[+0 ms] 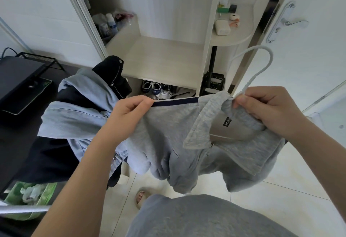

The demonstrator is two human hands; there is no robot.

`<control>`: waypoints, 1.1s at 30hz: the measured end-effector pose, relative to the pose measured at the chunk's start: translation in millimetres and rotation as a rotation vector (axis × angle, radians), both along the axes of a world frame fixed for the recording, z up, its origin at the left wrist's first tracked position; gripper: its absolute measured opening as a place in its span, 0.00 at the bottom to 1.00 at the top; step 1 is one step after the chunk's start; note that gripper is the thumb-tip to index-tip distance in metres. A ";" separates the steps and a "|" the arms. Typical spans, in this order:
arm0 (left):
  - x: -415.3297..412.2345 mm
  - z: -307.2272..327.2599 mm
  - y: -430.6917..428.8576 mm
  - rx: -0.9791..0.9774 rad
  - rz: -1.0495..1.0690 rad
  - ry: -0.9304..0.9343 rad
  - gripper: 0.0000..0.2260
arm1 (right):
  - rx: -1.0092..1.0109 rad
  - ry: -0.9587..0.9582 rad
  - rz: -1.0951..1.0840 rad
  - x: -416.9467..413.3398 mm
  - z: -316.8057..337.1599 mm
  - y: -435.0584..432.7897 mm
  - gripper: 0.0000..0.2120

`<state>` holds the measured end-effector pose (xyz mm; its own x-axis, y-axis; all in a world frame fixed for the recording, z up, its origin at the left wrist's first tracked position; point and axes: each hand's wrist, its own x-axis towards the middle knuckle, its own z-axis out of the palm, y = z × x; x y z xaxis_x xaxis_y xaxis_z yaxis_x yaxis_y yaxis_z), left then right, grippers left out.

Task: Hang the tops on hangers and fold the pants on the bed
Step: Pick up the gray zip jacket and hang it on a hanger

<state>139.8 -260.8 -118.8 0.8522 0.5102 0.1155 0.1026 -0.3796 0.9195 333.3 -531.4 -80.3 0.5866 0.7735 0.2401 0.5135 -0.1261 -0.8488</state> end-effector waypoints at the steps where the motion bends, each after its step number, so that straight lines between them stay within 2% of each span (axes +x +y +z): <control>1: -0.9 1.2 0.4 0.007 -0.028 0.026 0.11 | -0.019 -0.006 0.012 -0.9 -0.6 1.8 0.10; 5: 0.0 9.9 5.1 0.091 -0.088 0.113 0.08 | -0.064 -0.021 0.043 -5.1 -4.3 12.1 0.09; 8: 7.2 13.9 -1.4 0.247 -0.146 0.189 0.06 | -0.076 -0.017 0.088 -11.6 -6.7 21.9 0.11; 12: 22.8 11.6 -30.8 0.451 -0.217 0.176 0.07 | -0.098 -0.030 0.125 -15.5 -8.8 37.3 0.17; 15: 25.5 11.7 -37.6 0.428 -0.212 0.143 0.09 | -0.105 -0.026 0.133 -14.8 -8.8 39.9 0.18; 23: 37.4 6.6 -50.8 0.453 -0.204 0.055 0.11 | -0.146 -0.053 0.127 -11.9 -9.1 54.6 0.07; 26: 34.3 0.6 -42.4 0.356 -0.094 0.000 0.07 | -0.136 -0.061 0.105 -3.5 -10.1 46.9 0.04; 28: 28.0 -2.4 -29.3 0.284 0.012 -0.027 0.07 | -0.209 -0.107 0.020 18.2 -14.7 28.1 0.06; 30: 21.0 -2.5 -15.6 0.241 0.114 -0.044 0.09 | -0.367 0.020 -0.002 39.5 -25.2 3.6 0.06; 32: 16.3 0.5 -7.1 0.228 0.166 -0.065 0.11 | -0.519 0.197 0.028 50.6 -43.1 -14.2 0.10; 33: 15.6 2.9 -5.5 0.230 0.165 -0.067 0.11 | -0.555 0.214 0.014 52.9 -52.0 -18.4 0.10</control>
